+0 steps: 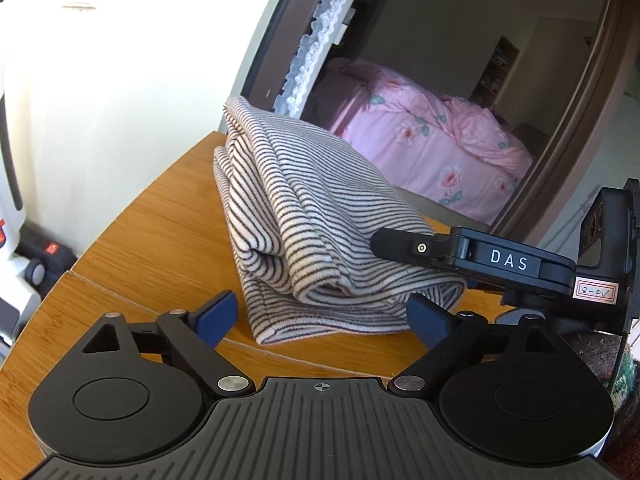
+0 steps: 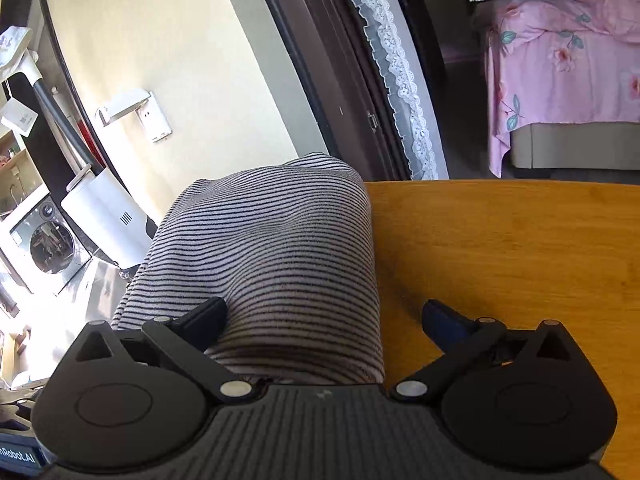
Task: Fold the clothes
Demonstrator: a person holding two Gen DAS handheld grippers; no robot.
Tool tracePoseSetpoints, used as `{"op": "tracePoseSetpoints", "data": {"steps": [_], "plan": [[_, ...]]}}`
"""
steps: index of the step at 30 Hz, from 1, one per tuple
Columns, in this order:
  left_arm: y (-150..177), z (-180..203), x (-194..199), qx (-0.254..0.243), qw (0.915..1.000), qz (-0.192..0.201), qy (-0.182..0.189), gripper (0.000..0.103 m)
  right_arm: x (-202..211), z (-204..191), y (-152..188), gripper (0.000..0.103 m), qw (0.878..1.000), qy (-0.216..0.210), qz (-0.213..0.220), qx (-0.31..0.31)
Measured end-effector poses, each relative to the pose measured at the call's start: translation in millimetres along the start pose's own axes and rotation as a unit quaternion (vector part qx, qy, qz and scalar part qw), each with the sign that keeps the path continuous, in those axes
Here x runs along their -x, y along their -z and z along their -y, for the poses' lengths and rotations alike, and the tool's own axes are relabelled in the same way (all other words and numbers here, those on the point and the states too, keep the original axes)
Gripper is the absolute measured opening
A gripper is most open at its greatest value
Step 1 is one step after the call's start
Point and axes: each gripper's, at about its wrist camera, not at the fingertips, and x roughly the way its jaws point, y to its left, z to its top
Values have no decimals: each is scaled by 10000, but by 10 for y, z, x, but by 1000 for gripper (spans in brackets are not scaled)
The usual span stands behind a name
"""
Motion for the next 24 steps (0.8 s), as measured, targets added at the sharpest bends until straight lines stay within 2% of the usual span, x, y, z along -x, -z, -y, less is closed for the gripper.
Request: {"op": "tracePoseSetpoints", "data": {"steps": [5,9,12,15,17,21,24], "plan": [[119,108,118,3,9999,17,-160,101,313,39,195,103,9998,205,22,-5],[255,222,276,-130,9978,0,-654,103,579,56,343,103,9983,554,-53,193],[368,377,334,-495,9907,-97,-1264,103,752,88,429,103,9952,914,-117,331],[474,565,285,-926,9743,-276,-2033,103,839,79,487,103,9906,1177,-279,644],[509,611,292,-842,9723,-248,-2166,103,835,19,524,103,9850,1347,-438,984],[530,685,280,-666,9676,-197,-2428,103,769,-104,562,103,9805,1375,-535,1298],[538,725,263,-572,9648,-167,-2562,103,749,-114,595,103,9811,1298,-400,1382]]}}
